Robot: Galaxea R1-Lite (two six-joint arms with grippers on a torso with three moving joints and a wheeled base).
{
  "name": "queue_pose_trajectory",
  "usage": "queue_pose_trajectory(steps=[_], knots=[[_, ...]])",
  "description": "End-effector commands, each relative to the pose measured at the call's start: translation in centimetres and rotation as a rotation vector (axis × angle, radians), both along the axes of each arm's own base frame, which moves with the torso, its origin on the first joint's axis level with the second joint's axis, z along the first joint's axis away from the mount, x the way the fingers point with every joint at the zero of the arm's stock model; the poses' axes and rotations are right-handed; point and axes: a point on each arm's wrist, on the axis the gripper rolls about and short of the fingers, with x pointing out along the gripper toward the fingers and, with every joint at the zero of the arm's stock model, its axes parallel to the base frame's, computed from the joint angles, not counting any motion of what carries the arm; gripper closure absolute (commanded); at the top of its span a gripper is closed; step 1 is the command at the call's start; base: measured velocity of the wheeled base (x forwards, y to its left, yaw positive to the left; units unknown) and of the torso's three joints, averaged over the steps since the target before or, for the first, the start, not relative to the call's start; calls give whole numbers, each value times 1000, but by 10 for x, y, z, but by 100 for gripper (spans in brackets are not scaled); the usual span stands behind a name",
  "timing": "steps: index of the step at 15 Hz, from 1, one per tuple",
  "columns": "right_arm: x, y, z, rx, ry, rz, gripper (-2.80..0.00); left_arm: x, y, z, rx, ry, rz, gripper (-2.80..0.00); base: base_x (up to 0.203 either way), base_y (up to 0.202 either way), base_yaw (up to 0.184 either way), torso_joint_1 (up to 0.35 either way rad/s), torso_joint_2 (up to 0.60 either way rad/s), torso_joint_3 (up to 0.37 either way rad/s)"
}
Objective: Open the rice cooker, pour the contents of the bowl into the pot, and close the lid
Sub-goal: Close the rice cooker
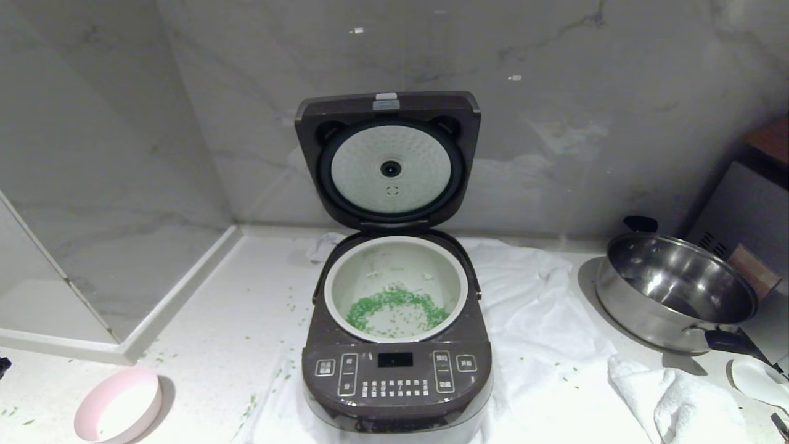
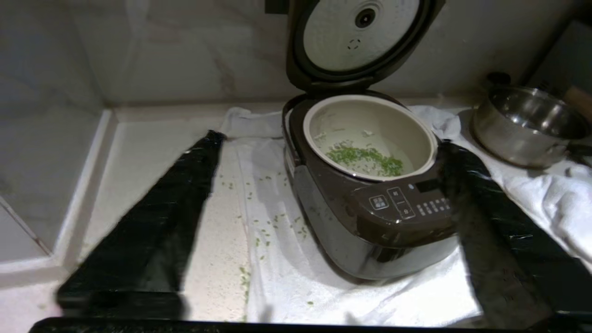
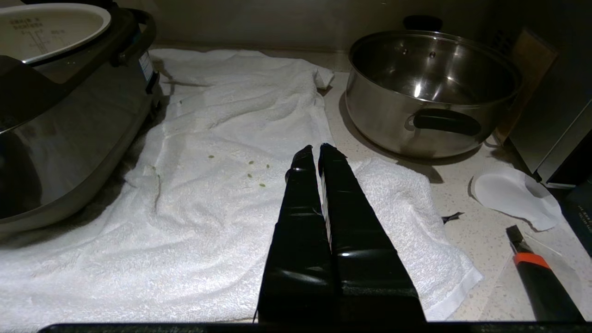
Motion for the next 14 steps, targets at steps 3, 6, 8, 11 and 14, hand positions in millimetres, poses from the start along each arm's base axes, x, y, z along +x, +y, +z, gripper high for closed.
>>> queue_pose_trajectory(steps=[3,6,8,11,14], knots=[[0,0,0,0,0,1,0,-33,2,-9,-5,-124,47,0,0,0,0,0,0,0],[0,0,0,0,1,1,0,-45,0,-20,8,-165,95,0,0,0,0,0,0,0],[0,0,0,0,0,1,0,-53,-2,-24,25,-201,132,0,0,0,0,0,0,0],[0,0,0,0,0,1,0,-53,-2,-37,103,-192,158,0,0,0,0,0,0,0],[0,0,0,0,1,1,0,-48,-2,-44,106,-161,180,0,0,0,0,0,0,0]])
